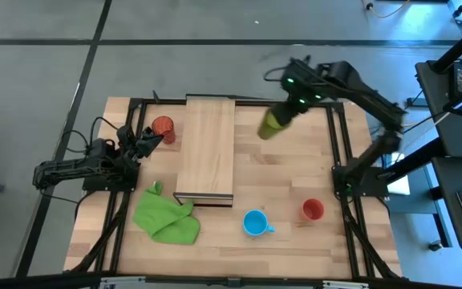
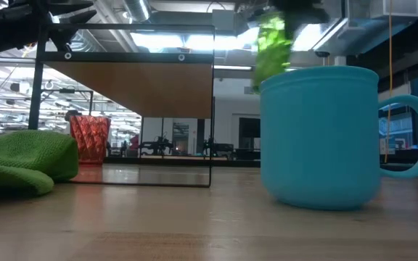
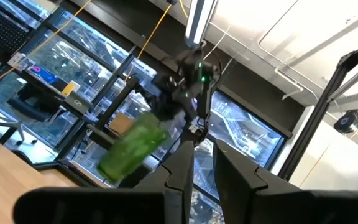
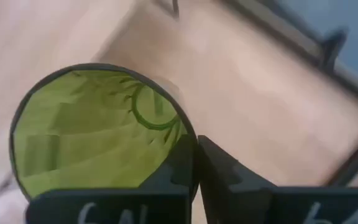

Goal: Stack small to large cups/mugs on shelf
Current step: Put the green cup on the shelf

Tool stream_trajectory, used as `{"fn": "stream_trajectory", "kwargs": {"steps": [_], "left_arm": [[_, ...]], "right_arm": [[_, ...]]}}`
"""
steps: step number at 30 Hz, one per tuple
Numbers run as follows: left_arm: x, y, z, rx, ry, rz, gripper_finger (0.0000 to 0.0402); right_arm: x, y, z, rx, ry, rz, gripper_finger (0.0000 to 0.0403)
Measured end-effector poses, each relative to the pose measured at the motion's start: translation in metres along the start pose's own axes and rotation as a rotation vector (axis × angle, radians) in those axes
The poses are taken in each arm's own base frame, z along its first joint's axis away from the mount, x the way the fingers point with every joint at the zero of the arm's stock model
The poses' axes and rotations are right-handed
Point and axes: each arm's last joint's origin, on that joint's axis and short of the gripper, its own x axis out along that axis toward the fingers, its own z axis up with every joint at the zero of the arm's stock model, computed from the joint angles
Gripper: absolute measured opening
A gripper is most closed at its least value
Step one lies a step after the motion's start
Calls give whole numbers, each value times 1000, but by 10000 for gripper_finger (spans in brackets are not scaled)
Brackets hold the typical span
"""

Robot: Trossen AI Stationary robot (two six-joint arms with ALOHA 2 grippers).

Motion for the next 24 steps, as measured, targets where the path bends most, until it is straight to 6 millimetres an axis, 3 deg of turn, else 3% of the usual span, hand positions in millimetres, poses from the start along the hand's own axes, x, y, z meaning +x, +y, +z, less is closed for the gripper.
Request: {"fn": "stream_trajectory", "kwargs": {"steps": [4,8,11,17,24], "left_arm": [[0,0,0,-15,0,0,55],[0,0,-1,-25,13,5,55],[0,1,-1,-26,18,3,55],[0,0,-2,-38,34,-12,55],[0,1,-2,-43,37,-7,55]], "right_arm": [[7,23,37,-17,-81,34,12],[47,36,57,-6,-58,161,20],[62,42,65,-15,-70,167,21],[47,65,81,-60,-311,260,9],[51,60,82,-15,-339,151,15]]}}
